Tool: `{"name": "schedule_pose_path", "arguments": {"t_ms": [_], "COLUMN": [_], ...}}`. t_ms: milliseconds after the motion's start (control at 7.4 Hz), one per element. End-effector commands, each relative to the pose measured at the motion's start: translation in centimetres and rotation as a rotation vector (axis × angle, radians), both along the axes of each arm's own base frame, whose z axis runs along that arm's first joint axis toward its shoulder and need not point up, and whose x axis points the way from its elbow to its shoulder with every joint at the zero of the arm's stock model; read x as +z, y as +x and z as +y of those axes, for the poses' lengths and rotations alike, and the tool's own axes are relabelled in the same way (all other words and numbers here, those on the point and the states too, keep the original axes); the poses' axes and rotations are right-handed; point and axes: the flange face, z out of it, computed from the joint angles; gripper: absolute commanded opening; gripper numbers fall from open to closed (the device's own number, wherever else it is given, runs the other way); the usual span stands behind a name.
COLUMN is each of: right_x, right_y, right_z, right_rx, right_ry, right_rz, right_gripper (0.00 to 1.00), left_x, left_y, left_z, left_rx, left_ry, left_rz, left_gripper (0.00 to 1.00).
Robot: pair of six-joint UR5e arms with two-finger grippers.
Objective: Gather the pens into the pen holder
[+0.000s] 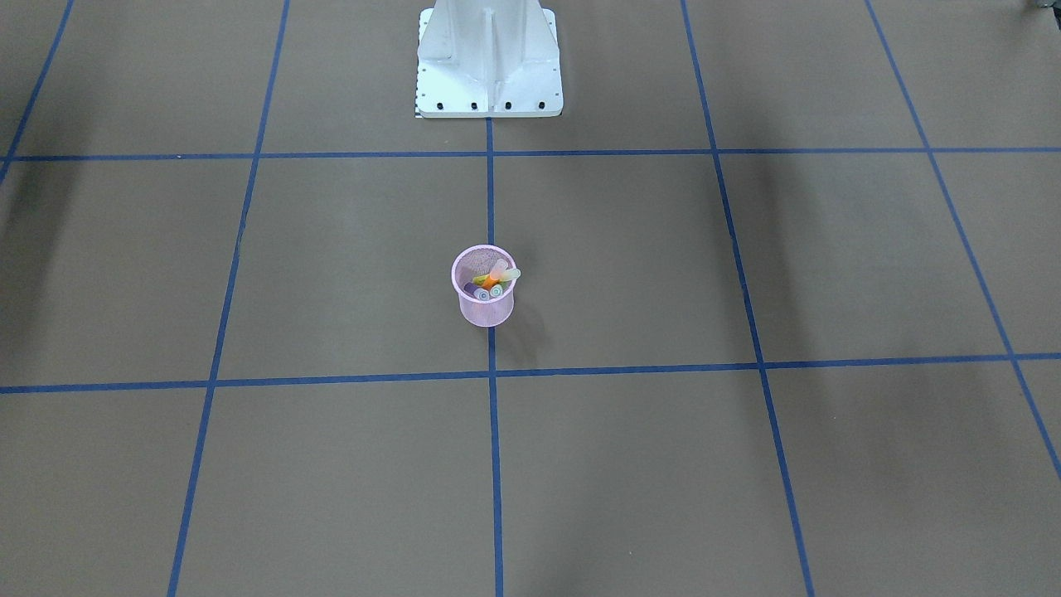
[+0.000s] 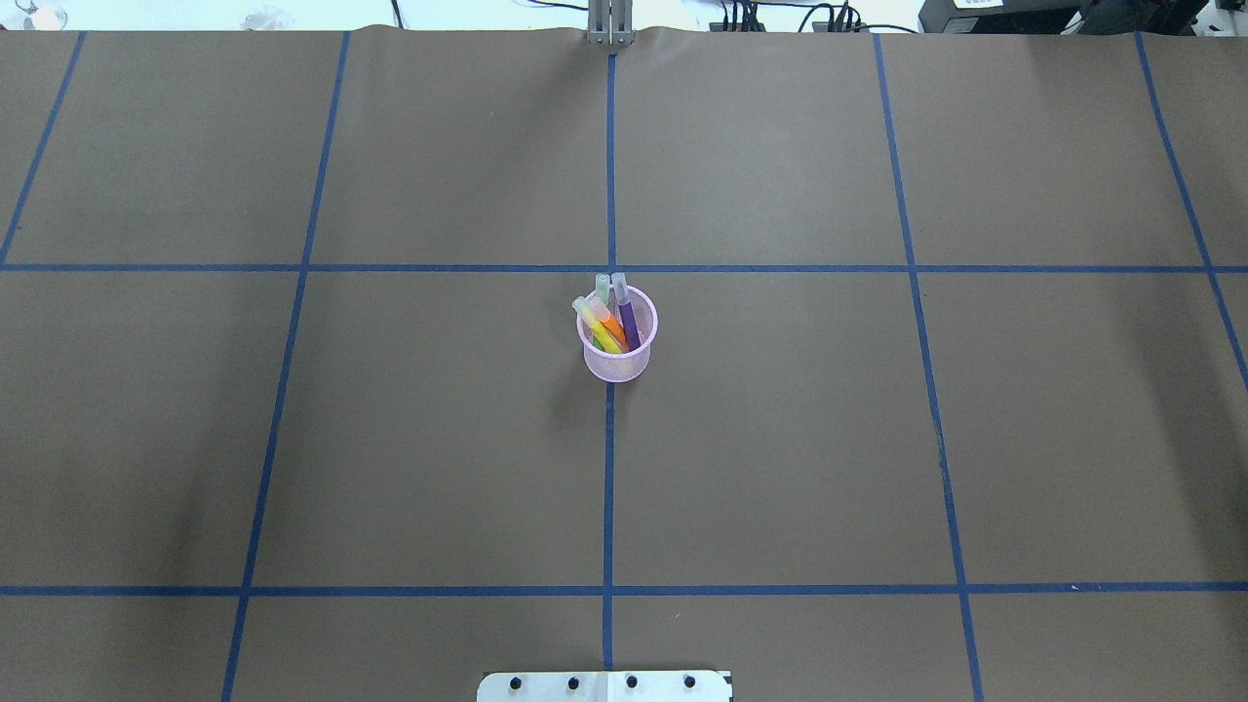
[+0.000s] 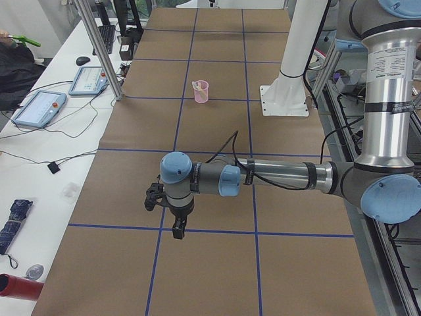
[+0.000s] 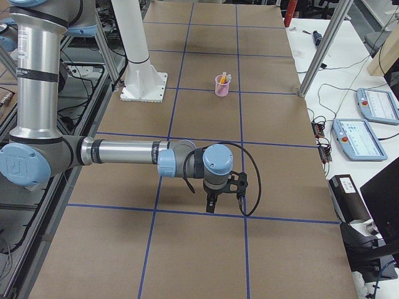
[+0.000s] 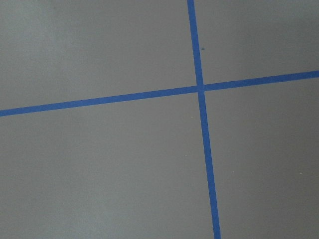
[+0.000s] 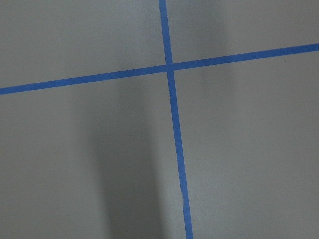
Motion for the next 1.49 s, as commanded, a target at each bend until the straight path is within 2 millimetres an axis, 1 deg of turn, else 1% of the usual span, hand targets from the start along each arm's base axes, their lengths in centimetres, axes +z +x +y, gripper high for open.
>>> {"name": "schedule_pose_path", "arguments": {"t_ms": [0,270,406,541,811,946,1082,1352], "right_x": [-0.3,-0.6,-0.6,-1.2,-1.3,-1.9,-2.6,-2.4], "right_y": [0.0,0.1,0.1,0.1,0.1,0.1,0.3,0.3], "right_z": [0.0,-0.1,-0.1,-0.1,-0.2,-0.1,0.6,0.8], "right_rx": [0.001,0.004,0.004,0.005,0.005,0.005,0.011,0.012], "right_ry": [0.006,0.015,0.017,0.025,0.030,0.039,0.048,0.043], "right_rz": [-0.001,0.001,0.001,0.001,0.001,-0.001,-0.001,0.000], "right_gripper": [1.00,1.00,1.00,1.00,1.00,1.00,1.00,1.00], "left_x": [0.3,0.1,-0.1,-0.4,-0.5,-0.5,-0.8,-0.9], "left_y": [-0.2,-0.2,0.0,0.4,0.6,0.6,0.6,0.6], "left_z": [0.5,0.4,0.4,0.6,0.6,0.6,0.3,0.0], "left_rx": [-0.003,-0.004,-0.006,-0.007,-0.007,-0.006,-0.006,-0.005], "left_ry": [-0.007,-0.002,-0.004,-0.012,-0.016,-0.014,-0.008,-0.004], "left_rz": [0.001,0.001,0.018,0.082,0.100,0.100,0.100,0.098], "left_gripper": [1.00,1.00,1.00,1.00,1.00,1.00,1.00,1.00]}}
